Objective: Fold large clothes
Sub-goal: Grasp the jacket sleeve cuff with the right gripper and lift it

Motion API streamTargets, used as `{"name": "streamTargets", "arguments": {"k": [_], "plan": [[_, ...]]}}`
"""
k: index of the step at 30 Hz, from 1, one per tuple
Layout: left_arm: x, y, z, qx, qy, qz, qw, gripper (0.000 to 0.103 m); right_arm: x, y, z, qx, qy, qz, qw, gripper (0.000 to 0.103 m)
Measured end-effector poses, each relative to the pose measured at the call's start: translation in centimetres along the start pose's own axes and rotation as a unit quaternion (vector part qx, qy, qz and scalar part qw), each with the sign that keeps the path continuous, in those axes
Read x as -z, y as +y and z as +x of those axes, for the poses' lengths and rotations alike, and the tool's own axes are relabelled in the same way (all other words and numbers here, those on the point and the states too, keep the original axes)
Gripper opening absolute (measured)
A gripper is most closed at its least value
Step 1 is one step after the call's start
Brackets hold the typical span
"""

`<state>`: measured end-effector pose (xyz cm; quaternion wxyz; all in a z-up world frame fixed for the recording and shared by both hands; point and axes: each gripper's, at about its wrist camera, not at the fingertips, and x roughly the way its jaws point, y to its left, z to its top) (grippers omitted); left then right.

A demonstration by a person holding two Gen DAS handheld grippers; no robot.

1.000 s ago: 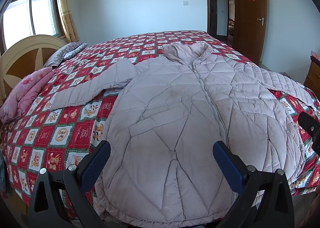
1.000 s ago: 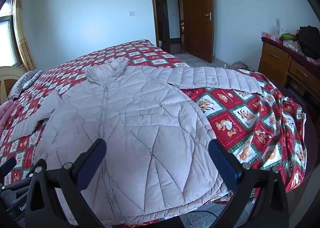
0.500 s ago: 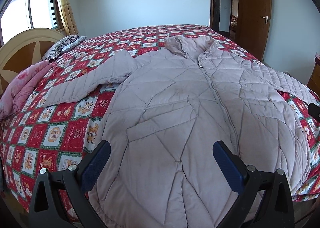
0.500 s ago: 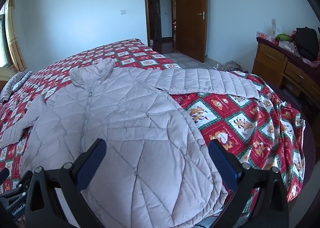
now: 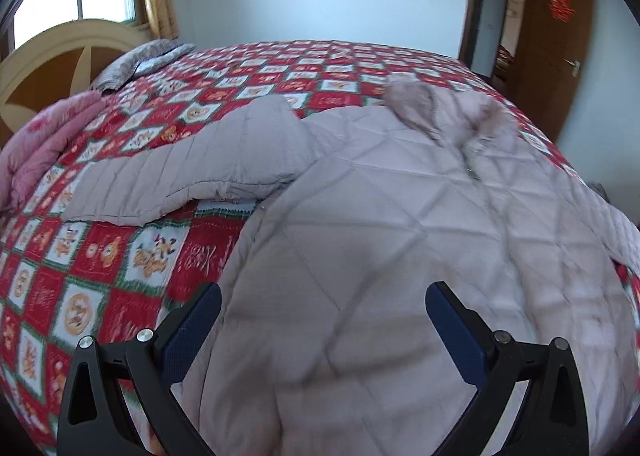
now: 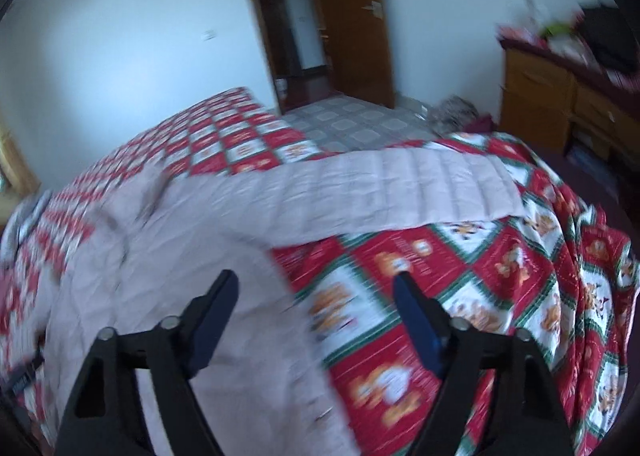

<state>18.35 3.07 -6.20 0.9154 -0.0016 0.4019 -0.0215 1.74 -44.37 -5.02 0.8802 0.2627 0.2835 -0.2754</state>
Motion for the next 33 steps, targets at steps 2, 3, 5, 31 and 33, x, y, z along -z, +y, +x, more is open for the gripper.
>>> {"name": "streamTargets", "arguments": {"k": [2, 3, 5, 31, 33], "plan": [[-0.4, 0.5, 1.9, -0.013, -0.001, -0.007, 0.9999, 0.102, -1.9, -4.9, 1.4, 0.023, -0.022, 0.082, 0.996, 0.068], [-0.4, 0.7, 2.8, -0.018, -0.003, -0.01, 0.9998, 0.102, -2.8, -7.3, 2.3, 0.033, -0.032, 0.117, 0.992, 0.068], [-0.3, 0.9, 4.6, -0.03, 0.002, -0.015, 0.9994, 0.102, -4.2, -10.5, 4.2, 0.052, -0.032, 0.155, 0.986, 0.068], [1.1, 1.1, 7.2, -0.015, -0.001, -0.02, 0.9997, 0.102, -8.2, -7.9, 4.3, 0.156, -0.079, 0.01, 0.984, 0.007], [1.2, 1.2, 7.1, -0.011, -0.003, -0.022, 0.9997, 0.102, -8.9, -5.3, 2.6, 0.139, -0.095, -0.025, 0.985, 0.006]]}}
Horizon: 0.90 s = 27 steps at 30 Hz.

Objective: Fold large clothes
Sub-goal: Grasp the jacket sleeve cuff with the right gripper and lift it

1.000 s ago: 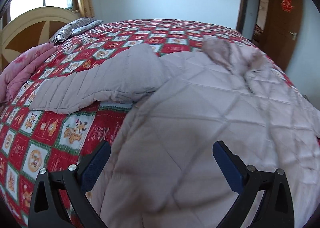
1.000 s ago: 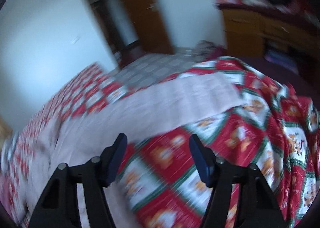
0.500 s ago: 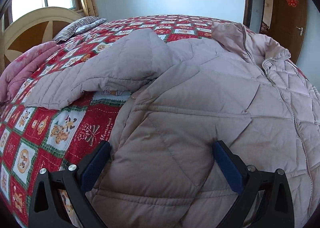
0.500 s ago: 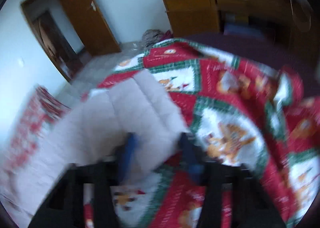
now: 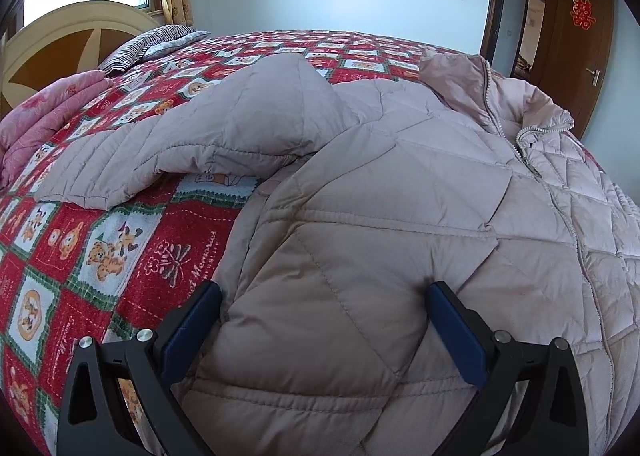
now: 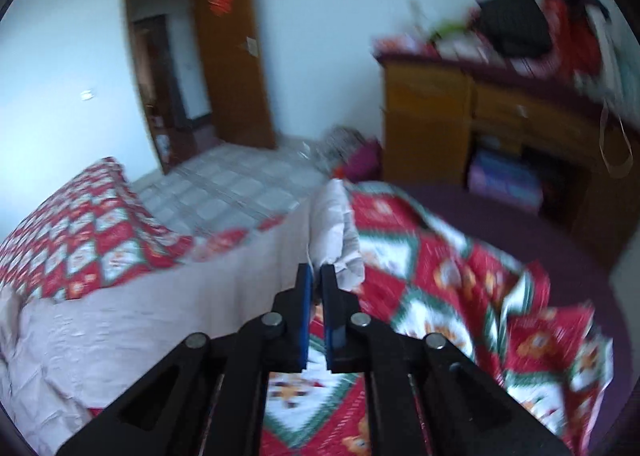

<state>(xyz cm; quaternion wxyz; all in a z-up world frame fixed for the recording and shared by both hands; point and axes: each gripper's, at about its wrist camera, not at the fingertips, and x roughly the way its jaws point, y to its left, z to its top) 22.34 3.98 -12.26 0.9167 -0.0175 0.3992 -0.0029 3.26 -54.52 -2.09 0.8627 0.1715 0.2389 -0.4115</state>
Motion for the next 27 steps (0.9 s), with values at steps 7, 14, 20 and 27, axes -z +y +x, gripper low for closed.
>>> {"name": "streamTargets", "arguments": {"k": [7, 14, 20, 27], "plan": [[0.0, 0.7, 0.0, 0.022, -0.007, -0.012, 0.9997, 0.102, -1.5, 11.3, -9.4, -0.123, -0.063, -0.101, 0.985, 0.003], [0.2, 1.1, 0.0, 0.039, -0.01, -0.021, 0.999, 0.102, -0.3, 14.7, -10.2, -0.212, -0.014, -0.045, 0.976, 0.019], [0.2, 1.2, 0.0, 0.042, -0.012, -0.022, 0.9988, 0.102, 1.7, 9.0, -5.9, -0.12, -0.023, -0.023, 0.992, 0.098], [0.3, 1.1, 0.0, 0.039, -0.012, -0.02, 0.999, 0.102, 2.6, -4.5, 5.4, 0.002, 0.084, 0.118, 0.99, 0.093]]}}
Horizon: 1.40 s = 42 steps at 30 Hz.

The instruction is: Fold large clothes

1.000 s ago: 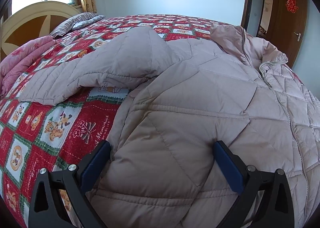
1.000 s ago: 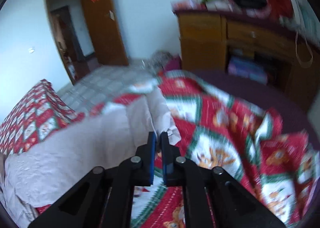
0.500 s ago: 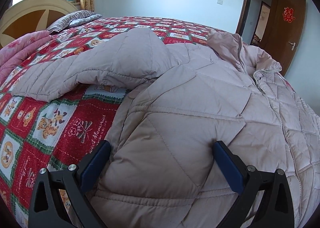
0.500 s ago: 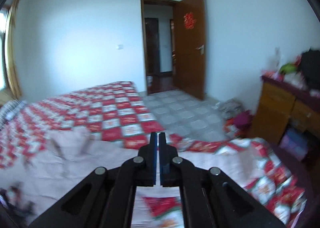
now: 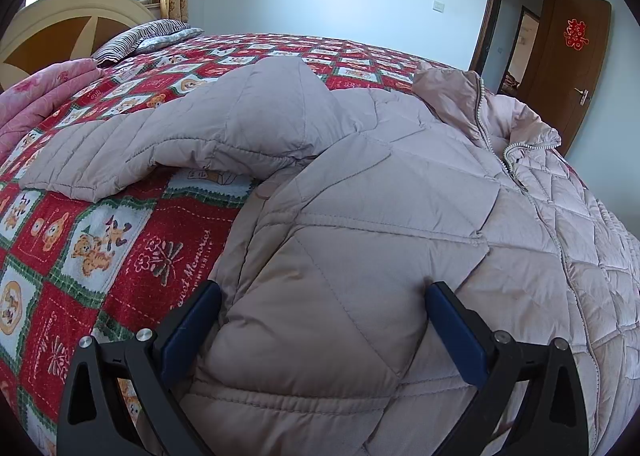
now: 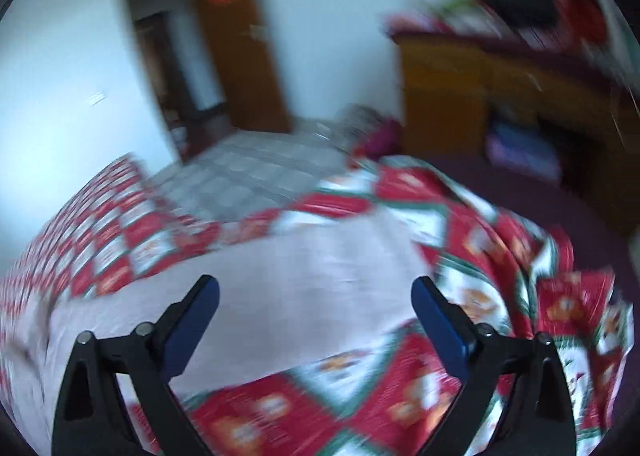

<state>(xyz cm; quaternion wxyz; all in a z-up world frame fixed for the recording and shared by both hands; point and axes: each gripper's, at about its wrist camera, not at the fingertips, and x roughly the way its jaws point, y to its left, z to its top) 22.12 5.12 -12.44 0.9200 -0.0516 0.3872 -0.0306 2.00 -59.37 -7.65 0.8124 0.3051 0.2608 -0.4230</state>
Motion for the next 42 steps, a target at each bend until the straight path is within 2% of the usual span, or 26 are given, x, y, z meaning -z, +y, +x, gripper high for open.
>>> {"name": "streamTargets", "arguments": {"k": [3, 5, 6, 7, 8, 9, 10, 13, 17, 21, 26, 29, 33, 36, 39, 42], "plan": [[-0.1, -0.1, 0.1, -0.005, 0.002, 0.003, 1.0, 0.102, -0.7, -1.1, 4.5, 0.03, 0.038, -0.006, 0.999, 0.084], [-0.1, -0.2, 0.2, -0.009, 0.003, 0.006, 0.9999, 0.102, -0.6, -0.6, 6.3, 0.035, 0.056, -0.015, 0.998, 0.078], [-0.1, -0.3, 0.2, -0.011, 0.004, 0.007, 0.9999, 0.102, -0.5, -0.3, 7.7, 0.047, 0.078, -0.031, 0.995, 0.06], [-0.1, -0.3, 0.2, -0.013, 0.004, 0.008, 0.9999, 0.102, -0.1, 0.1, 7.9, 0.054, 0.081, -0.041, 0.994, 0.046], [-0.1, -0.3, 0.3, -0.015, 0.005, 0.009, 0.9998, 0.102, 0.1, 0.4, 7.7, 0.059, 0.065, -0.053, 0.995, 0.037], [-0.1, -0.3, 0.3, -0.015, 0.005, 0.009, 0.9998, 0.102, 0.1, 0.7, 7.6, 0.052, 0.061, -0.067, 0.995, 0.019], [-0.1, -0.3, 0.3, -0.016, 0.005, 0.009, 0.9998, 0.102, 0.1, 0.9, 7.4, 0.05, 0.061, -0.075, 0.994, 0.014], [-0.1, -0.3, 0.3, -0.016, 0.005, 0.009, 0.9998, 0.102, -0.4, 1.1, 5.1, 0.047, 0.035, -0.081, 0.995, 0.01], [-0.1, -0.3, 0.3, -0.016, 0.004, 0.009, 0.9998, 0.102, -1.3, 4.0, -0.8, 0.023, -0.032, -0.117, 0.992, 0.01], [-0.1, -0.3, 0.3, -0.012, 0.002, 0.007, 0.9999, 0.102, -1.3, 10.6, -8.6, -0.024, -0.086, -0.204, 0.975, 0.009], [0.0, -0.1, 0.2, -0.005, -0.001, 0.003, 1.0, 0.102, 2.0, 18.6, -14.7, -0.109, -0.098, -0.274, 0.951, 0.009], [0.0, 0.0, 0.1, -0.002, -0.002, 0.0, 1.0, 0.102, 5.8, 23.4, -16.7, -0.178, -0.075, -0.3, 0.934, 0.009], [0.0, 0.1, 0.0, 0.004, -0.005, -0.003, 1.0, 0.102, 12.2, 30.3, -17.3, -0.265, -0.022, -0.329, 0.906, 0.009], [0.1, 0.3, -0.1, 0.009, -0.007, -0.006, 0.9999, 0.102, 16.5, 34.0, -17.4, -0.309, 0.01, -0.346, 0.886, 0.009], [0.1, 0.5, -0.1, 0.015, -0.01, -0.01, 0.9998, 0.102, 21.0, 37.5, -16.2, -0.363, 0.066, -0.354, 0.86, 0.009], [0.1, 0.5, -0.2, 0.019, -0.012, -0.012, 0.9997, 0.102, 24.3, 39.8, -15.5, -0.391, 0.114, -0.352, 0.843, 0.009]]}}
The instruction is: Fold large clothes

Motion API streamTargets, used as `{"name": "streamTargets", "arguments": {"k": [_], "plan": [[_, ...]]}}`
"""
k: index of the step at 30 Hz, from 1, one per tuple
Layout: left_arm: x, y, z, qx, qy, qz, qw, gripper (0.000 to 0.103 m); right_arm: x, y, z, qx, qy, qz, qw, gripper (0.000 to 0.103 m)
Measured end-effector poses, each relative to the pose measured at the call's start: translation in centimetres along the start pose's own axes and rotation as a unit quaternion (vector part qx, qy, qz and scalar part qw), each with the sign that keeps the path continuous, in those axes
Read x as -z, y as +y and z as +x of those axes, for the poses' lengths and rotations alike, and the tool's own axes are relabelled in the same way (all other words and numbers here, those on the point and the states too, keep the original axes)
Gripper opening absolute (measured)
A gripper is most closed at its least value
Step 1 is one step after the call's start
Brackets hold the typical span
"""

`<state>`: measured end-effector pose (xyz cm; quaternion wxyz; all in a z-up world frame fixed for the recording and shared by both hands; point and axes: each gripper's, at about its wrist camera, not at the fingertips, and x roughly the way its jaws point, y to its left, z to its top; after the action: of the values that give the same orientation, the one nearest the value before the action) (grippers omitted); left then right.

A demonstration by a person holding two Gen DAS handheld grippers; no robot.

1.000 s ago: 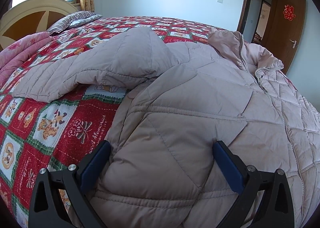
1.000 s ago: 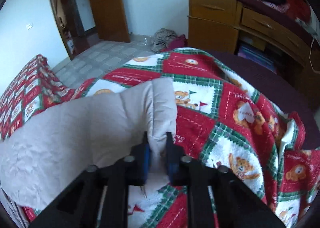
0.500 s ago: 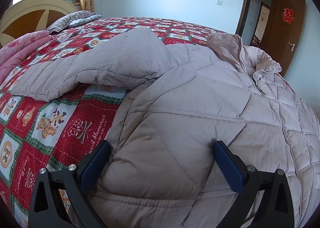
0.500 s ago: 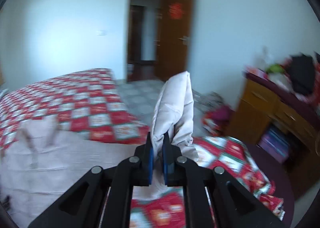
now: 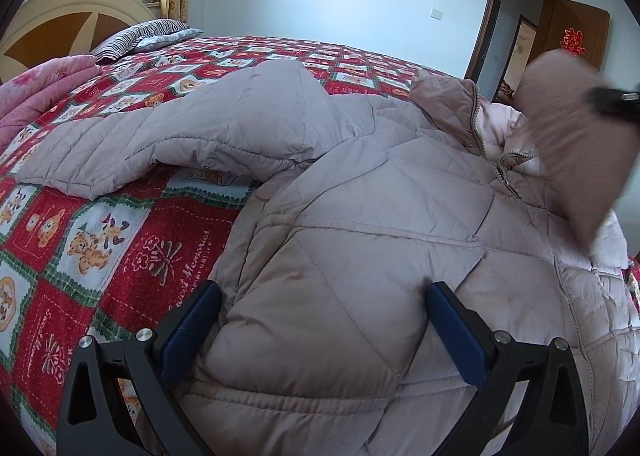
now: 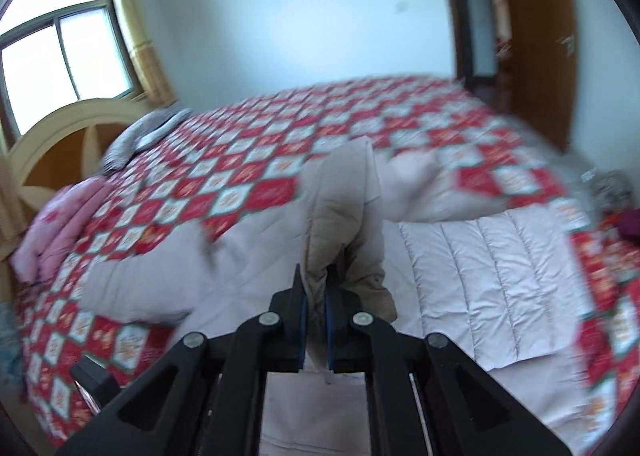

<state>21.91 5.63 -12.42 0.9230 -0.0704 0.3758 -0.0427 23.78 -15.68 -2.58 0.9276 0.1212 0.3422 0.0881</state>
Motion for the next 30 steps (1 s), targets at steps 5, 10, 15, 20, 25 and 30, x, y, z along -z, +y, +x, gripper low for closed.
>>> {"name": "streamTargets", "arguments": {"k": [5, 10, 15, 20, 25, 30], "plan": [[0.1, 0.0, -0.2, 0.005, -0.004, -0.002, 1.0, 0.102, 2.2, 1.1, 5.7, -0.089, 0.056, 0.019, 0.994, 0.009], [0.2, 0.1, -0.3, 0.01, -0.007, -0.005, 0.9999, 0.102, 3.3, 0.5, 7.6, -0.185, 0.108, 0.065, 0.975, 0.04], [0.2, 0.1, -0.2, 0.009, -0.007, -0.004, 0.9999, 0.102, 1.1, -2.3, 2.4, -0.245, 0.047, 0.104, 0.963, 0.07], [0.1, 0.0, -0.2, 0.006, -0.006, -0.003, 1.0, 0.102, 0.1, -9.1, -4.5, -0.109, -0.028, 0.102, 0.988, 0.044], [0.1, -0.1, -0.1, 0.0, -0.004, 0.001, 1.0, 0.102, 2.2, -14.3, -4.5, 0.108, -0.005, 0.124, 0.986, 0.037], [0.0, -0.3, 0.1, -0.01, 0.004, 0.008, 0.9999, 0.102, 5.8, -15.3, -0.3, 0.054, 0.052, 0.198, 0.977, 0.028]]}}
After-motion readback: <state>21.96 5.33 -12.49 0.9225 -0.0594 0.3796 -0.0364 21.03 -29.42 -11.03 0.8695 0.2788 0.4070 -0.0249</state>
